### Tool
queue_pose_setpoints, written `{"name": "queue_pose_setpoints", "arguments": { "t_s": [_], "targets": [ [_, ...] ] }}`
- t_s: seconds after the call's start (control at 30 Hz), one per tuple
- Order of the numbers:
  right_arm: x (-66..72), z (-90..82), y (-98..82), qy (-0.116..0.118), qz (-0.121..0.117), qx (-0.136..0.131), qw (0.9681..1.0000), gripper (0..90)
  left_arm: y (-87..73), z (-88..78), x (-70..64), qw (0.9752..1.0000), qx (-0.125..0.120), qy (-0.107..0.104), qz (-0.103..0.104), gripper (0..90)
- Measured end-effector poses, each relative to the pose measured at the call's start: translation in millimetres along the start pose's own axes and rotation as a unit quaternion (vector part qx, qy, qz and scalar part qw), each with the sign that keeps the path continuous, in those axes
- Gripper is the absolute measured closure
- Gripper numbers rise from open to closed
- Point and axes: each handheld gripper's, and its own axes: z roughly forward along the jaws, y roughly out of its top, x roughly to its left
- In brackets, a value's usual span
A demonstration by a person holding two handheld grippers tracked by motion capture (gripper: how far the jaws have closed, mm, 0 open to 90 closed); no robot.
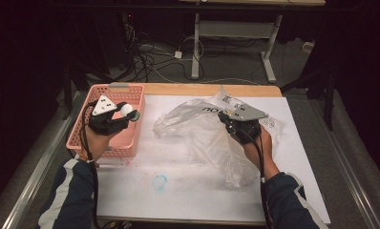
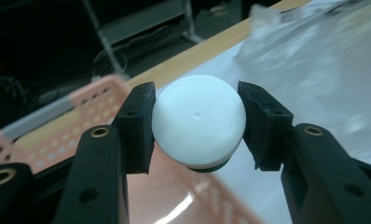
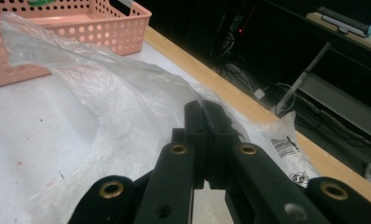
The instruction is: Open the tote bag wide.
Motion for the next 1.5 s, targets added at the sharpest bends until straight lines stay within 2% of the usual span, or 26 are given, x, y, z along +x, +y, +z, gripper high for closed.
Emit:
{"name": "queue_pose_setpoints", "arguments": {
  "t_s": [0.07, 0.13, 0.2, 0.23, 0.27, 0.3, 0.33, 0.37, 0.47, 0.5, 0.53, 0.57, 0.63, 0.7, 0.73, 0.9, 1.13, 1.17, 1.2, 1.27, 1.3, 1.33, 1.37, 1.4, 1.43, 1.5],
  "targets": [
    [0.2, -1.8, 1.3, -0.002, 0.000, -0.005, 1.0000, 90.0, 8.8, -4.1, -12.7, 0.9995, -0.014, -0.004, 0.028, 48.2],
    [0.6, -5.3, 4.5, -0.006, -0.003, -0.012, 0.9999, 90.0, 18.9, -9.2, -31.8, 0.9982, -0.029, -0.027, 0.046, 48.3],
    [1.2, -8.9, 8.3, -0.009, -0.003, -0.021, 0.9997, 90.0, 24.5, -12.0, -44.0, 0.9966, -0.036, -0.041, 0.061, 48.2],
    [1.2, -8.9, 8.3, -0.009, -0.003, -0.021, 0.9997, 90.0, 24.5, -12.0, -44.0, 0.9966, -0.036, -0.041, 0.061, 48.2],
    [1.9, -11.8, 12.0, -0.015, -0.006, -0.028, 0.9995, 90.0, 29.8, -15.2, -56.7, 0.9946, -0.045, -0.050, 0.079, 48.2],
    [2.6, -12.5, 13.4, -0.017, -0.008, -0.030, 0.9994, 90.0, 29.8, -15.2, -56.7, 0.9946, -0.045, -0.050, 0.079, 48.2],
    [3.2, -12.6, 14.5, -0.017, -0.006, -0.033, 0.9993, 90.0, 32.6, -16.9, -62.3, 0.9936, -0.048, -0.055, 0.086, 48.2],
    [3.7, -12.2, 15.3, -0.015, -0.002, -0.034, 0.9993, 90.0, 37.2, -20.3, -72.6, 0.9913, -0.061, -0.068, 0.095, 48.2],
    [5.5, -10.0, 16.3, -0.016, 0.001, -0.031, 0.9994, 90.0, 43.6, -24.7, -88.5, 0.9874, -0.074, -0.081, 0.114, 48.2],
    [6.0, -9.5, 16.5, -0.016, 0.000, -0.030, 0.9994, 90.0, 43.6, -24.7, -88.5, 0.9874, -0.074, -0.081, 0.114, 48.2],
    [6.3, -9.3, 16.7, -0.016, 0.000, -0.030, 0.9994, 90.0, 45.3, -25.3, -93.4, 0.9857, -0.076, -0.091, 0.119, 48.2],
    [6.5, -9.3, 16.8, -0.016, 0.001, -0.031, 0.9994, 90.0, 46.8, -23.2, -104.7, 0.9831, -0.077, -0.102, 0.131, 48.2],
    [6.8, -9.5, 17.0, -0.015, 0.003, -0.031, 0.9994, 90.0, 46.8, -17.8, -115.4, 0.9804, -0.071, -0.112, 0.146, 48.2],
    [7.4, -9.9, 17.3, -0.015, 0.003, -0.033, 0.9994, 90.0, 46.4, -14.7, -119.9, 0.9795, -0.067, -0.115, 0.151, 48.2],
    [7.9, -10.2, 17.4, -0.013, 0.003, -0.033, 0.9994, 90.0, 45.1, -8.7, -126.3, 0.9775, -0.060, -0.127, 0.157, 48.2],
    [10.5, -8.3, 16.5, -0.006, 0.002, -0.032, 0.9995, 90.0, 43.2, 2.2, -136.9, 0.9752, -0.051, -0.139, 0.164, 48.2],
    [12.9, -6.1, 15.0, -0.004, -0.001, -0.027, 0.9996, 90.0, 44.0, 18.9, -158.1, 0.9697, -0.038, -0.158, 0.182, 48.2],
    [13.1, -6.1, 15.2, -0.003, 0.000, -0.027, 0.9996, 90.0, 43.8, 24.1, -163.9, 0.9683, -0.033, -0.160, 0.189, 48.2],
    [13.4, -6.2, 15.4, 0.000, -0.001, -0.026, 0.9997, 90.0, 43.8, 24.1, -163.9, 0.9683, -0.033, -0.160, 0.189, 48.2],
    [13.7, -6.4, 15.6, 0.003, 0.000, -0.026, 0.9997, 90.0, 42.3, 32.8, -171.4, 0.9663, -0.027, -0.170, 0.192, 48.2],
    [13.7, -6.4, 15.6, 0.003, 0.000, -0.026, 0.9997, 90.0, 42.3, 32.8, -171.4, 0.9663, -0.027, -0.170, 0.192, 48.2],
    [13.2, -6.3, 15.9, 0.005, -0.001, -0.027, 0.9996, 90.0, 40.5, 39.6, -176.3, 0.9647, -0.021, -0.175, 0.195, 48.2],
    [12.6, -6.2, 15.9, 0.006, -0.001, -0.027, 0.9996, 90.0, 40.5, 39.6, -176.3, 0.9647, -0.021, -0.175, 0.195, 48.2],
    [12.1, -6.2, 15.8, 0.007, 0.002, -0.025, 0.9997, 90.0, 38.6, 46.7, -179.6, 0.9630, -0.010, -0.180, 0.200, 48.2],
    [11.5, -6.1, 15.7, 0.007, 0.003, -0.025, 0.9997, 90.0, 38.6, 46.7, -179.6, 0.9630, -0.010, -0.180, 0.200, 48.2],
    [10.1, -5.6, 15.3, 0.007, 0.005, -0.024, 0.9997, 90.0, 35.1, 56.8, -183.8, 0.9619, -0.001, -0.185, 0.201, 48.2]
  ]
}}
